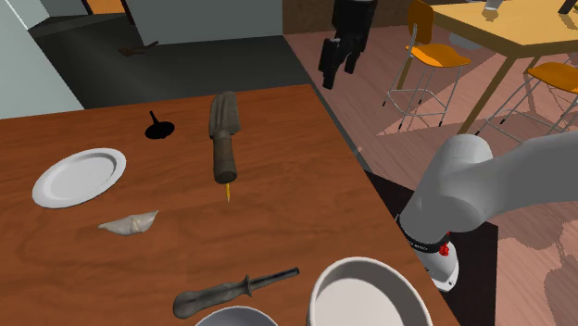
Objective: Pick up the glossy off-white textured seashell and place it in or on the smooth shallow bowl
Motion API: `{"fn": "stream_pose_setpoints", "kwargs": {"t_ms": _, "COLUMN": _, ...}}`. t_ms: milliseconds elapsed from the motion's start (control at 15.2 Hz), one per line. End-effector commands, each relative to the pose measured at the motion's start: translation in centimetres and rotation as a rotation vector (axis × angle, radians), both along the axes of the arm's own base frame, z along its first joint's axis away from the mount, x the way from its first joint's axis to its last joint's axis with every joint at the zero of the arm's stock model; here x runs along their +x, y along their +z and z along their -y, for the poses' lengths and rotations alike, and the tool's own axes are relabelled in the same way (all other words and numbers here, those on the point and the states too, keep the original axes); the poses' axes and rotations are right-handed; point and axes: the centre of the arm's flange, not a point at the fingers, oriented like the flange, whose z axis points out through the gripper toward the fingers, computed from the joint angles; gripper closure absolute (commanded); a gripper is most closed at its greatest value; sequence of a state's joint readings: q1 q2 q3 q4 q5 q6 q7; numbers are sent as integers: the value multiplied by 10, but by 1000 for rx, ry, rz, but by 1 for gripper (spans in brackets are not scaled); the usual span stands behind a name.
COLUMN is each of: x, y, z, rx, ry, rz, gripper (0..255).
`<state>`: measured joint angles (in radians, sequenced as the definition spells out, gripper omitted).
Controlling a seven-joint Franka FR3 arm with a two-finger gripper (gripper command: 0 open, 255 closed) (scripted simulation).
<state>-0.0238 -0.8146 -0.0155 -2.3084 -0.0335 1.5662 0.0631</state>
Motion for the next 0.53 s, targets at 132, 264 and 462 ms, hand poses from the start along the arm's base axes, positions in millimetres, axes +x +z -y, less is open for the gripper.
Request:
{"fn": "stream_pose_setpoints", "kwargs": {"t_ms": 132, "x": 18, "y": -9, "z": -16, "rx": 6, "ry": 32, "rz": 1, "gripper": 0}}
{"fn": "stream_pose_setpoints", "kwargs": {"t_ms": 264, "x": 35, "y": -17, "z": -32, "rx": 12, "ry": 64, "rz": 2, "gripper": 0}}
{"fn": "stream_pose_setpoints", "kwargs": {"t_ms": 462, "x": 60, "y": -30, "z": -58, "rx": 21, "ry": 112, "rz": 4, "gripper": 0}}
